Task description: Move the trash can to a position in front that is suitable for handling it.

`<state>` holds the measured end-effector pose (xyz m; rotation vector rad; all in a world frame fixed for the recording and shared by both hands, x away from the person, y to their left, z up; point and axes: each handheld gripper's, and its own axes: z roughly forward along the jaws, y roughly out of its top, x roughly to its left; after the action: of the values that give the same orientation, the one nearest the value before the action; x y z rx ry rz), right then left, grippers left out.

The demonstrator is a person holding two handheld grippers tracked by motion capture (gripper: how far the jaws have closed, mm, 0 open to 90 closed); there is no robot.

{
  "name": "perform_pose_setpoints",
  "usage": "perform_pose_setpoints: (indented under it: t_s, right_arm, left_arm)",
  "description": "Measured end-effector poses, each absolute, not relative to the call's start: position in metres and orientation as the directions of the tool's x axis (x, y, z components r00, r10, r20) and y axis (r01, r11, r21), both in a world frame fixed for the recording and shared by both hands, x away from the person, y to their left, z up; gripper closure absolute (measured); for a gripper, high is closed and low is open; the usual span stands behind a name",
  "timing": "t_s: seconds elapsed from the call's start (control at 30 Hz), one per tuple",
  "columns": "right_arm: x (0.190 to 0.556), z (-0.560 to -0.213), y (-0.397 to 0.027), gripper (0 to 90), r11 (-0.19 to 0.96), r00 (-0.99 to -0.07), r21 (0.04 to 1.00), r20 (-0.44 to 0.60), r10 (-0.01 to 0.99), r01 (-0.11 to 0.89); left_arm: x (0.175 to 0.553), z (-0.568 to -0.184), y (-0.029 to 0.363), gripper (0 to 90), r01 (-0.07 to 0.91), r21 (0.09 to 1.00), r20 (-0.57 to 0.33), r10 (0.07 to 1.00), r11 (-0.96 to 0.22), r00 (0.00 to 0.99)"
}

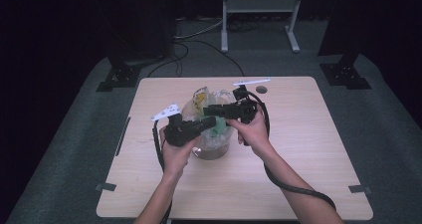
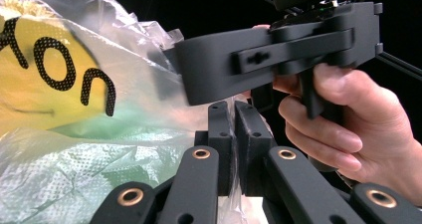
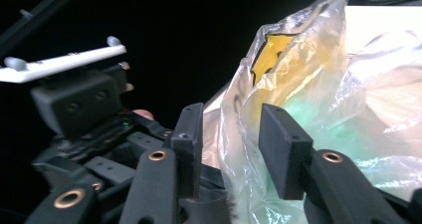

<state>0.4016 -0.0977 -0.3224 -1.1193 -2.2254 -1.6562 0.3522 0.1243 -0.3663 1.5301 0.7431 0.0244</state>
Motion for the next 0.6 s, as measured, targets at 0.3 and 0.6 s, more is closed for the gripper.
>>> perform_pose_setpoints:
  t_s: [0.3, 0.6]
  right_arm:
    - [0.404, -0.326, -0.099, 87.9, 0.116, -0.684, 0.774, 0.465, 0.562, 0.622]
    - [0.41, -0.338, -0.116, 89.0, 0.06, -0.646, 0.759, 0.507, 0.571, 0.648]
  left_arm:
    - [0.349, -0.362, 0.126, 69.1, 0.426, 0.898, -0.427, 0.466, 0.113, 0.775]
    - [0.348, -0.355, 0.141, 47.5, 0.406, 0.897, -0.437, 0.5, 0.175, 0.748]
